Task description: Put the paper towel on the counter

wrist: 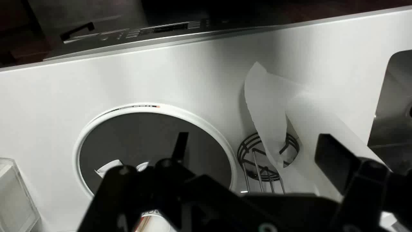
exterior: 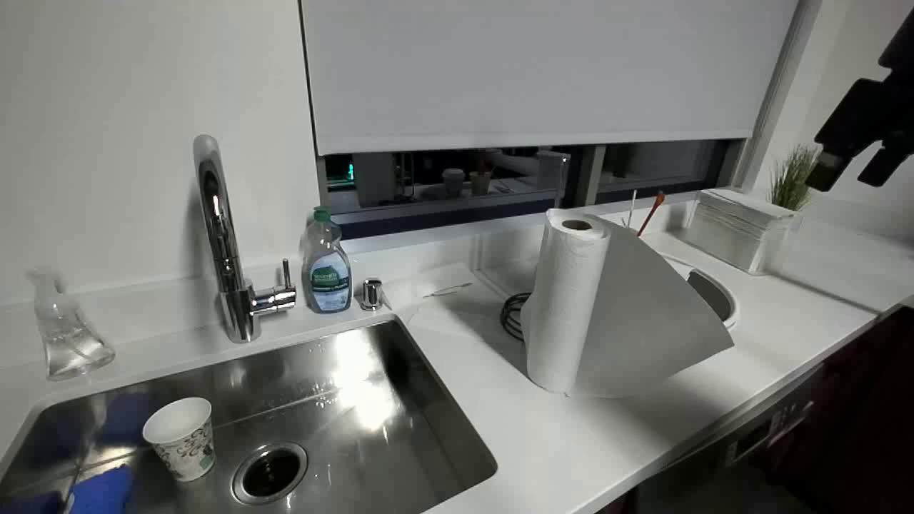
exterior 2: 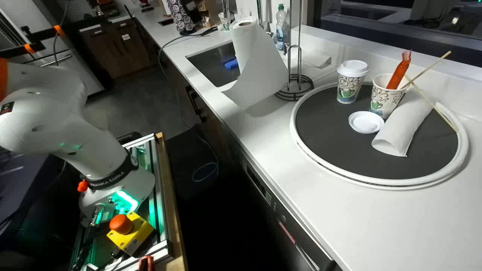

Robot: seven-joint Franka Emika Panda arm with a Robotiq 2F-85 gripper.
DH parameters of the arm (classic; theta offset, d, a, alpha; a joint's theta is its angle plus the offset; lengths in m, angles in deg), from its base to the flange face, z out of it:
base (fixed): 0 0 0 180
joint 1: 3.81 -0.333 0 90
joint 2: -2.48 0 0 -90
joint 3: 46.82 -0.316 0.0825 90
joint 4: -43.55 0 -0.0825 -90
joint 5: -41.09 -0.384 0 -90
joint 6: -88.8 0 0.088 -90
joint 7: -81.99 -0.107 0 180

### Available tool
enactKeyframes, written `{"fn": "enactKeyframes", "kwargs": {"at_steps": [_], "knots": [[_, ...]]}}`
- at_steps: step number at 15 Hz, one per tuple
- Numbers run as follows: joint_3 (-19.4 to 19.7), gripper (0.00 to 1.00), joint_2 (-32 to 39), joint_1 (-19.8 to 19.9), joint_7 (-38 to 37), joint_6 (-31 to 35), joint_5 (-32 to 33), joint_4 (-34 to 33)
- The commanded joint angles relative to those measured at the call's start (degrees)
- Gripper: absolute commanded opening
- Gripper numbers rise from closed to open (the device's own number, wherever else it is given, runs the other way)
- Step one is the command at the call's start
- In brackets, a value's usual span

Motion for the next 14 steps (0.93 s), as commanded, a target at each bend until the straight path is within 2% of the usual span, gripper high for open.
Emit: {"fn": "enactKeyframes", "kwargs": {"at_steps": [1,11,12,14], "knots": [[-0.13,1.0,0.04,0.21,0.14,-0.09,-0.13,-0.12],[-0.13,1.0,0.04,0.21,0.15,-0.09,-0.13,-0.12],[-0.99,1.0,0.64,0.97,-2.27,3.59,-0.24,0.11],[-1.66,1.0,3.59,1.47,-4.73,6.68,-0.71,-1.75]]}}
